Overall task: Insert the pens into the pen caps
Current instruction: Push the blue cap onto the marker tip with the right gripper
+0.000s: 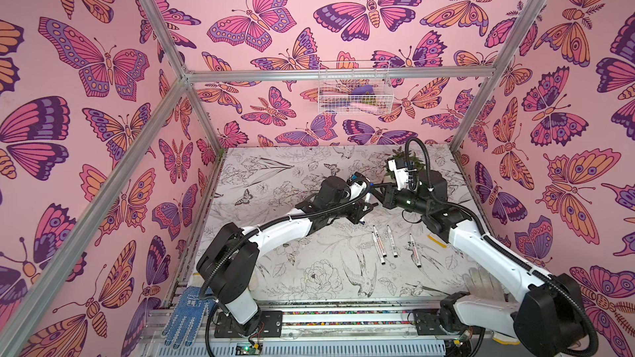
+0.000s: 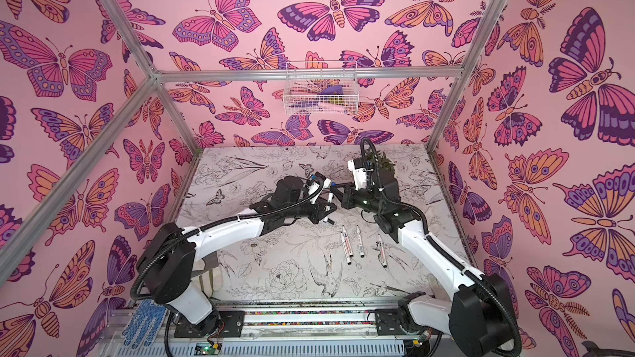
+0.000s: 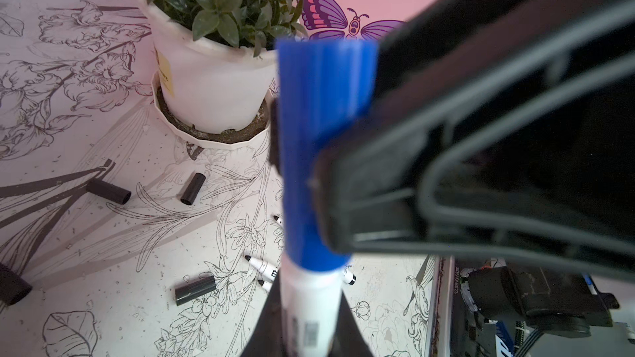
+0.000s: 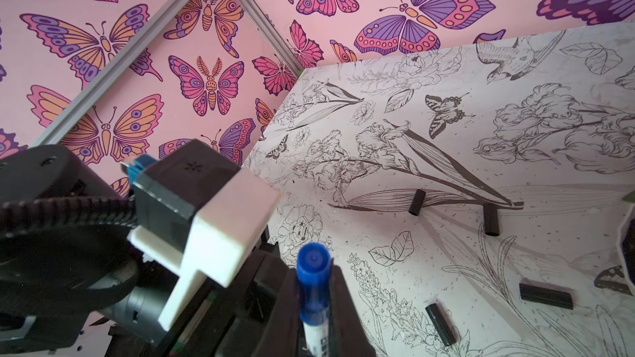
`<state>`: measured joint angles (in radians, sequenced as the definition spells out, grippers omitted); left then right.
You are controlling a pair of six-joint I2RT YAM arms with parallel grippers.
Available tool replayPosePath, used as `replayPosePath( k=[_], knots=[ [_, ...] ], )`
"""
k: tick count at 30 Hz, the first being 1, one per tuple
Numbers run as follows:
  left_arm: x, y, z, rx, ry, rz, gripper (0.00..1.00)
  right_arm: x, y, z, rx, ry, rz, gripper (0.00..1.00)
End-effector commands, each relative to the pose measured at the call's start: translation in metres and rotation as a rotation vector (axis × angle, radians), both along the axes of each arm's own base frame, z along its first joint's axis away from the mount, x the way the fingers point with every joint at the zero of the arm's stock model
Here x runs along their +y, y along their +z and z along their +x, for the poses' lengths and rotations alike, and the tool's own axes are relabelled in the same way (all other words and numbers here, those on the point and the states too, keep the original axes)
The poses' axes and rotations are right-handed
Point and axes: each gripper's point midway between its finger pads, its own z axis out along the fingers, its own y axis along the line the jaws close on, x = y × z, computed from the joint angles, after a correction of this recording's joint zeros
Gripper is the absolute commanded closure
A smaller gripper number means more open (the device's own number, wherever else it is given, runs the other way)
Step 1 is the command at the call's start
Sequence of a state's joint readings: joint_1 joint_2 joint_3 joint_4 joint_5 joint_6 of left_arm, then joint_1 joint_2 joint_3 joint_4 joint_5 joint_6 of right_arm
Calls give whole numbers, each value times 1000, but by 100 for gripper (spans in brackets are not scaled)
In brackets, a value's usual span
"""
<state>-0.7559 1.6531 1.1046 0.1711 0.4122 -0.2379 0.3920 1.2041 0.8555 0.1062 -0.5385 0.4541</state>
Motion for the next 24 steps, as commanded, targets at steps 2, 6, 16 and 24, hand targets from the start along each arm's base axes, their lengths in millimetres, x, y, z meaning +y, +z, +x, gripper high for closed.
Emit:
replayPosePath(
  k=[2, 6, 16, 24],
  knots=[
    [40, 41, 66, -209, 305, -39, 100, 14, -11, -63, 133, 240, 5, 100],
    [39, 39, 59, -276, 264, 10, 100, 9, -8, -62, 125, 234, 3, 100],
    [32, 33, 49, -337, 229, 45, 100, 15, 3, -77, 113, 350, -18, 100],
    [21, 33, 40, -391, 187, 30, 100, 13, 11, -76, 91, 349, -40, 100]
  ],
)
